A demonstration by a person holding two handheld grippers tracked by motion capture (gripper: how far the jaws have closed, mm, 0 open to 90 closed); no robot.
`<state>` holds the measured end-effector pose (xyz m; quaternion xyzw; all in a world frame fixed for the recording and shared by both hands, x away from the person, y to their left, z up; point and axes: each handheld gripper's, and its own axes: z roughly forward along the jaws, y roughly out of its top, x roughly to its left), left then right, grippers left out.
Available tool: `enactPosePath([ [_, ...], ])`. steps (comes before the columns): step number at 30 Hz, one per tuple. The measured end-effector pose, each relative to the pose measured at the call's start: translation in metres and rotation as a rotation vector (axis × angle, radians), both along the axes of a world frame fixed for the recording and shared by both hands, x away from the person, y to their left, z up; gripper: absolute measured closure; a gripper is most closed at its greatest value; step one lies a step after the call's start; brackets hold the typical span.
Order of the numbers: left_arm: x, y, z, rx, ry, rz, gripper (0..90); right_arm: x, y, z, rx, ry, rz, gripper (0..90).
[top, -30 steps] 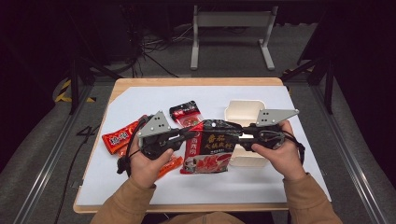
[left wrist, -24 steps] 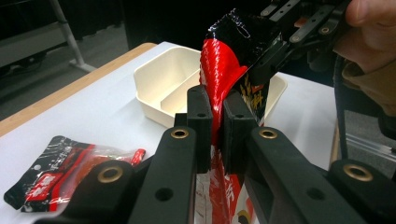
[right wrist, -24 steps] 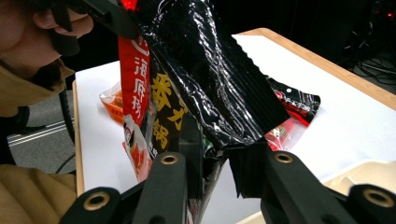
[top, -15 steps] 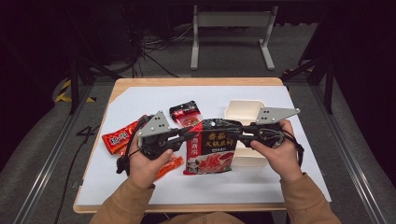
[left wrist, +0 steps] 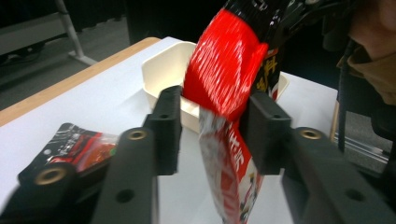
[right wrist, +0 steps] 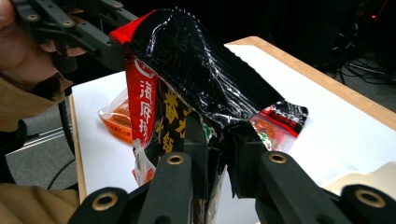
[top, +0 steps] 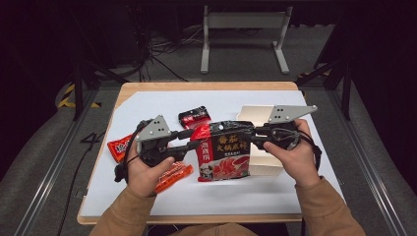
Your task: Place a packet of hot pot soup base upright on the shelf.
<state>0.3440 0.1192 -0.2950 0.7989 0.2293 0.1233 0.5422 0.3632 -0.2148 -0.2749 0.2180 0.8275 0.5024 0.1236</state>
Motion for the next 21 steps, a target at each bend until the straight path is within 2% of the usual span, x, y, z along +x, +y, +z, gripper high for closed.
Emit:
enactPosePath([
  [2, 0.001, 0.004, 0.001, -0.005, 0.001, 0.005, 52.9, 0.001, -0.002, 0.005, 0.004, 0.007, -0.019, 79.5],
  [5, 0.004, 0.008, -0.001, -0.013, 0.017, 0.008, 50.2, 0.003, -0.007, 0.010, 0.018, 0.022, -0.042, 79.5],
  [8, 0.007, 0.012, -0.003, -0.025, 0.048, 0.012, 48.3, 0.005, -0.011, 0.016, 0.035, 0.034, -0.048, 79.6],
  [11, 0.010, 0.017, -0.005, -0.021, 0.050, 0.024, 46.0, 0.006, -0.014, 0.024, 0.049, 0.043, -0.047, 79.5],
  [17, 0.013, 0.025, -0.007, -0.019, 0.061, 0.054, 43.8, 0.006, -0.018, 0.036, 0.060, 0.032, -0.057, 79.5],
  [21, 0.016, 0.033, -0.009, -0.009, 0.062, 0.086, 42.2, 0.008, -0.022, 0.048, 0.058, 0.005, -0.076, 79.5],
])
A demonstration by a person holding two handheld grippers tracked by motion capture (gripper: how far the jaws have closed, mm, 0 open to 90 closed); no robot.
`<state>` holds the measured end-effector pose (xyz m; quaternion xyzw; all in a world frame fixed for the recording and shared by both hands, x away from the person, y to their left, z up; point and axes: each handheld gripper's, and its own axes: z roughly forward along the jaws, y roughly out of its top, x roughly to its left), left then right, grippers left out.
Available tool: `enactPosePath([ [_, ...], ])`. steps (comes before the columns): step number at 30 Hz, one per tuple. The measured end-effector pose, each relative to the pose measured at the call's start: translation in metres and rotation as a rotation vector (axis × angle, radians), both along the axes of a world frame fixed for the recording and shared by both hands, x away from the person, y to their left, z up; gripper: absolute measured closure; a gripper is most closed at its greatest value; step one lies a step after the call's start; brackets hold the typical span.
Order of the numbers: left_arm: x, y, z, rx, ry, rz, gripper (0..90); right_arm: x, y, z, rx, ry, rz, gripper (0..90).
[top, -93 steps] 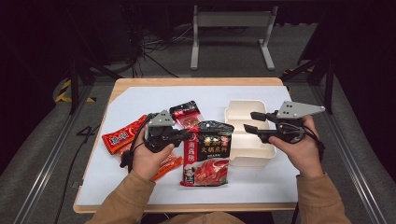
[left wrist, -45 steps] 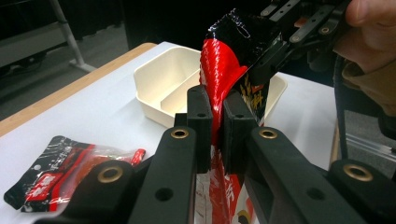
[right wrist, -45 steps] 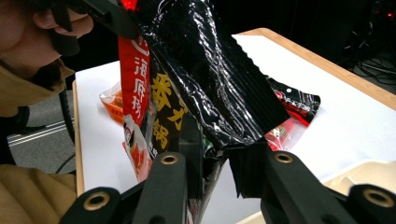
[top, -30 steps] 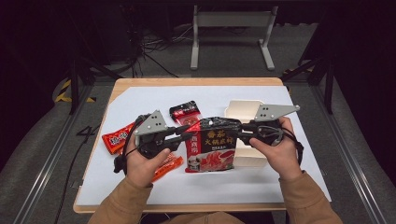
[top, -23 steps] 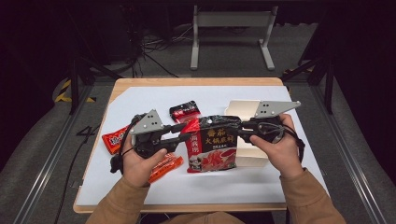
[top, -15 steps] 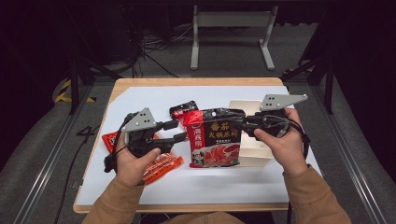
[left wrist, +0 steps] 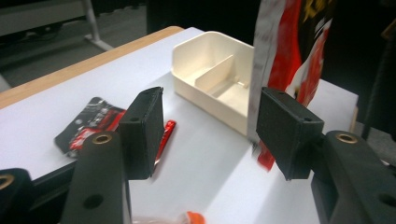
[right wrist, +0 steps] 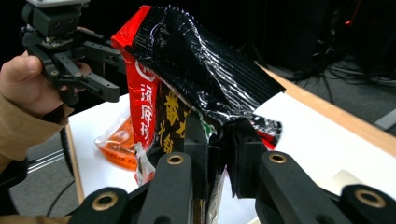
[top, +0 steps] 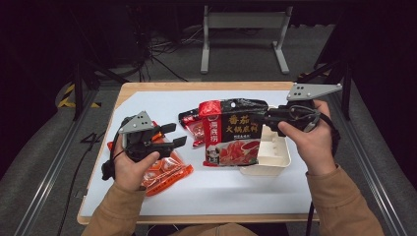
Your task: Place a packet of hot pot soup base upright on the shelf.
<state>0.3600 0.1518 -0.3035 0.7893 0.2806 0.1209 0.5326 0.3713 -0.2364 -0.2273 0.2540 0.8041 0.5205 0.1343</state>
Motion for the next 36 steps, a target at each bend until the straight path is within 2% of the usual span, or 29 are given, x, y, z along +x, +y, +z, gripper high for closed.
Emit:
enactPosePath([
  [5, 0.005, 0.008, -0.003, 0.003, 0.010, 0.015, 38.8, 0.004, -0.004, 0.009, -0.017, -0.036, -0.029, 79.5],
  [10, 0.007, 0.014, -0.004, 0.010, 0.001, 0.038, 37.3, 0.013, -0.013, 0.016, -0.029, -0.059, -0.080, 79.5],
  [19, 0.012, 0.022, -0.008, 0.030, 0.017, 0.079, 35.0, 0.029, -0.030, 0.022, -0.036, -0.099, -0.137, 79.5],
  [25, 0.015, 0.026, -0.011, 0.037, 0.010, 0.096, 34.1, 0.039, -0.041, 0.023, -0.035, -0.119, -0.161, 79.5],
  [29, 0.017, 0.030, -0.013, 0.067, 0.022, 0.115, 34.0, 0.043, -0.046, 0.024, -0.051, -0.142, -0.162, 79.4],
  [30, 0.018, 0.032, -0.013, 0.073, 0.011, 0.113, 33.8, 0.045, -0.047, 0.024, -0.054, -0.143, -0.167, 79.5],
  [36, 0.019, 0.036, -0.016, 0.061, 0.015, 0.132, 33.6, 0.052, -0.053, 0.025, -0.057, -0.155, -0.203, 79.5],
])
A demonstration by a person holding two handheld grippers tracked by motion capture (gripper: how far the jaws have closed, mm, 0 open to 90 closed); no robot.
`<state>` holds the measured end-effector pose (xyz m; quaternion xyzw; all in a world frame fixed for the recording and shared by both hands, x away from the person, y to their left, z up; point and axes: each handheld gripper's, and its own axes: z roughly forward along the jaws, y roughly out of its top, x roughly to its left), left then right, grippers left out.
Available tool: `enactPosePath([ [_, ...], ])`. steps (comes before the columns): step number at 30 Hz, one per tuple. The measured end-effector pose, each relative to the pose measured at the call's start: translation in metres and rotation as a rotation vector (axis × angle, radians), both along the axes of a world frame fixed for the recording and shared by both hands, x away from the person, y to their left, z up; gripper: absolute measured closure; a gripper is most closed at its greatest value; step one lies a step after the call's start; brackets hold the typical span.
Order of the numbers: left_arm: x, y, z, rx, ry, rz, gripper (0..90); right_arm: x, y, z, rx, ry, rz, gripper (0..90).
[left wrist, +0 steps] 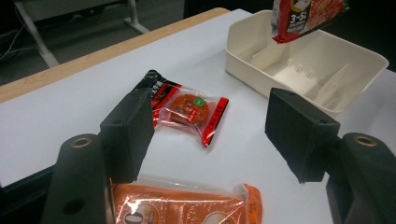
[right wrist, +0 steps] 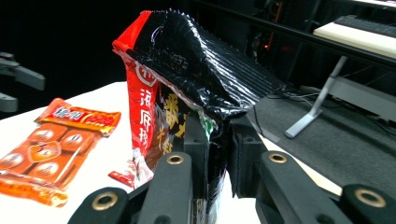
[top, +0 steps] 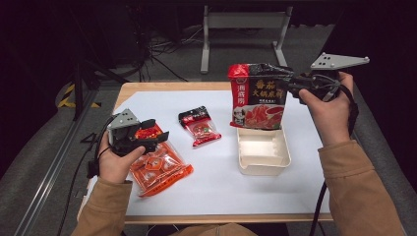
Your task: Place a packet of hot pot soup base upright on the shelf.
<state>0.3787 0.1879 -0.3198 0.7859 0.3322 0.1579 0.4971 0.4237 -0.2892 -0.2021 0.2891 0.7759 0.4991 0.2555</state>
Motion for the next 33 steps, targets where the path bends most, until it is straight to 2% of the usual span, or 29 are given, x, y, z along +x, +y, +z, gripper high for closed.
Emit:
enactPosePath([
  [3, 0.001, 0.001, -0.001, 0.007, 0.001, 0.009, 33.5, 0.007, -0.002, 0.000, -0.002, 0.004, -0.016, 79.4],
  [8, 0.001, 0.006, -0.004, -0.019, 0.010, 0.025, 34.9, 0.017, -0.005, -0.002, -0.007, 0.003, -0.028, 79.5],
  [16, 0.000, 0.010, -0.008, -0.025, -0.030, 0.035, 34.9, 0.034, -0.011, -0.008, 0.019, -0.013, -0.055, 79.4],
  [21, 0.002, 0.011, -0.013, -0.036, -0.051, 0.035, 34.4, 0.043, -0.010, -0.013, -0.009, -0.027, -0.066, 79.4],
  [26, 0.003, 0.012, -0.015, -0.052, -0.072, 0.044, 33.3, 0.049, -0.011, -0.019, -0.007, -0.053, -0.078, 79.4],
  [33, 0.002, 0.013, -0.015, -0.052, -0.084, 0.036, 32.8, 0.058, -0.012, -0.034, -0.016, -0.067, -0.072, 79.4],
])
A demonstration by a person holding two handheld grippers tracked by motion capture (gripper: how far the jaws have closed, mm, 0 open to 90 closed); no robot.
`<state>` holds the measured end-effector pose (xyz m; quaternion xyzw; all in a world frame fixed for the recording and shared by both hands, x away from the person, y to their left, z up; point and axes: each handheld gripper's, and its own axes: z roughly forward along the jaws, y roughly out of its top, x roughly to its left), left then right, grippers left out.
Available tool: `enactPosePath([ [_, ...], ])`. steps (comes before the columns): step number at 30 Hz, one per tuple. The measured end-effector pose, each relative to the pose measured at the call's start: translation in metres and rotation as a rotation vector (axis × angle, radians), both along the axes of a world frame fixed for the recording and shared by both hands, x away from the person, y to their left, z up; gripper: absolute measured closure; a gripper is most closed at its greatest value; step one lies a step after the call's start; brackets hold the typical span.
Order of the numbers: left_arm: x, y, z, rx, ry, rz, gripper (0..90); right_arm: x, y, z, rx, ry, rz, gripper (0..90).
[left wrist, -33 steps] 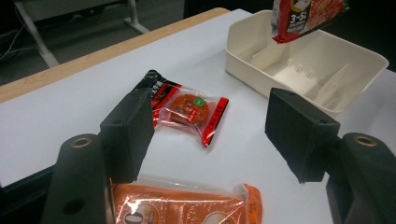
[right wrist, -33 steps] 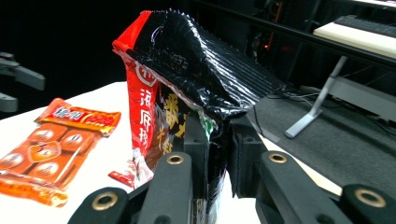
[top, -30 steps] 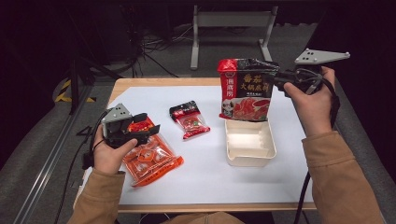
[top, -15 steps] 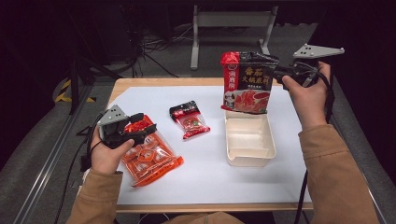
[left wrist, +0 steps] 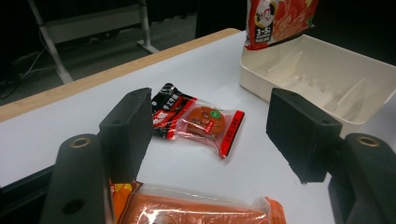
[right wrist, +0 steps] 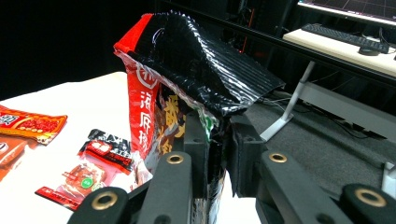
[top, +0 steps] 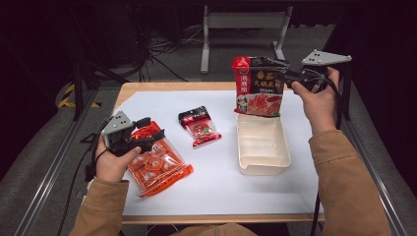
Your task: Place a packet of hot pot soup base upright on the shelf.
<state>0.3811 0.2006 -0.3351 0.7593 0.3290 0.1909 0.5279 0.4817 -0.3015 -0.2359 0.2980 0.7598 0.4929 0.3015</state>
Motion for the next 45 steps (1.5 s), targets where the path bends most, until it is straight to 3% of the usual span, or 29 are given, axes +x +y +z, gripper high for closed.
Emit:
enactPosePath([
  [6, 0.001, 0.003, -0.001, -0.007, -0.014, 0.014, 29.7, 0.006, -0.005, -0.015, 0.016, 0.009, -0.008, 79.3],
  [17, 0.002, 0.006, -0.004, -0.021, 0.005, 0.013, 20.9, 0.009, -0.008, -0.034, 0.009, 0.036, -0.014, 79.3],
  [19, 0.003, 0.006, -0.005, -0.028, 0.022, 0.009, 20.5, 0.010, -0.008, -0.036, 0.009, 0.036, -0.015, 79.3],
  [26, 0.004, 0.007, -0.006, -0.021, 0.021, 0.022, 17.2, 0.010, -0.010, -0.042, 0.021, 0.045, -0.021, 79.2],
  [39, 0.005, 0.008, -0.006, -0.033, 0.023, 0.039, 11.7, 0.011, -0.008, -0.061, -0.008, 0.090, -0.017, 77.9],
  [45, 0.005, 0.009, -0.006, -0.033, 0.024, 0.032, 10.0, 0.010, -0.013, -0.065, 0.011, 0.106, -0.019, 77.3],
])
